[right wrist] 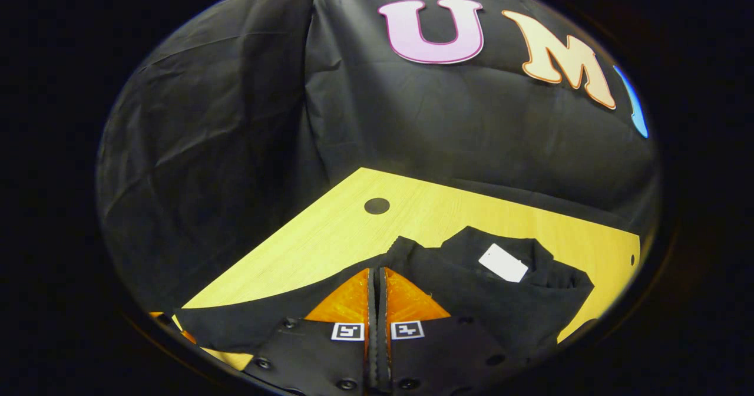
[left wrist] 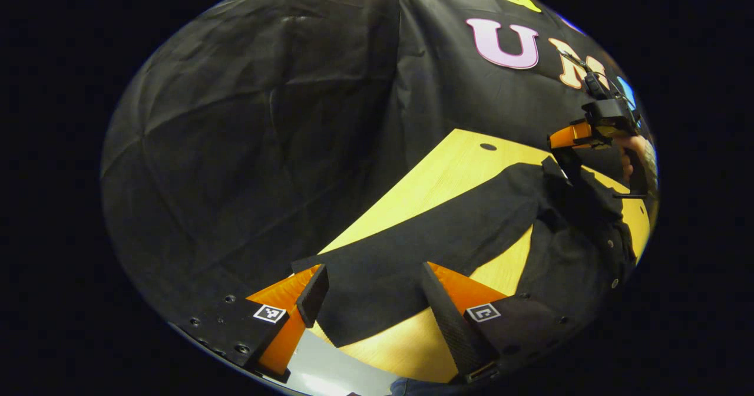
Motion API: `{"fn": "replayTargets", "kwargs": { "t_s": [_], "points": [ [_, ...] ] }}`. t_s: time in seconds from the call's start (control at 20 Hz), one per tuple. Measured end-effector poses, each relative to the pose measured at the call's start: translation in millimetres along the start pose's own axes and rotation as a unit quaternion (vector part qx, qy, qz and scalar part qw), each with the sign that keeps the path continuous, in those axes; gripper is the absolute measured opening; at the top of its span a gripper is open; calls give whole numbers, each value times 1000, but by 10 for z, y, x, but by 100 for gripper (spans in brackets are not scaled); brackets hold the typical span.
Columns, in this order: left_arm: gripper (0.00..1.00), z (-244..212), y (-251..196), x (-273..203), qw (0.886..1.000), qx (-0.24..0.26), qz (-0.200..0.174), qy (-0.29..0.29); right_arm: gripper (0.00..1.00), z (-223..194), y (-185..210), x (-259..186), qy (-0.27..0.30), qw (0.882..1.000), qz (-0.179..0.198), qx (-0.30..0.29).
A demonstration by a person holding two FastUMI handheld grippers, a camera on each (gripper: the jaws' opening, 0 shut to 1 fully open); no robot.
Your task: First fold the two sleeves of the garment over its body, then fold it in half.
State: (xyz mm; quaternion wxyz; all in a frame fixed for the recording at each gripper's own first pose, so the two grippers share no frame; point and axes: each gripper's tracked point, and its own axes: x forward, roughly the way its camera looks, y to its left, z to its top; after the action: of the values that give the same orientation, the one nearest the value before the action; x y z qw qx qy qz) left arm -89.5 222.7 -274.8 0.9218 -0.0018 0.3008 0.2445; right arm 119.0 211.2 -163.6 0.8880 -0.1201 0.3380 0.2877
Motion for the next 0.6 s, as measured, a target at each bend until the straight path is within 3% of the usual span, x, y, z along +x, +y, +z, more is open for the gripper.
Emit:
{"fn": "replayTargets", "kwargs": {
  "t_s": [0.6],
  "points": [
    [96,-192,-2,63,998,0,20,53,2,-311,163,244,48,998,0,-29]
  ]
}}
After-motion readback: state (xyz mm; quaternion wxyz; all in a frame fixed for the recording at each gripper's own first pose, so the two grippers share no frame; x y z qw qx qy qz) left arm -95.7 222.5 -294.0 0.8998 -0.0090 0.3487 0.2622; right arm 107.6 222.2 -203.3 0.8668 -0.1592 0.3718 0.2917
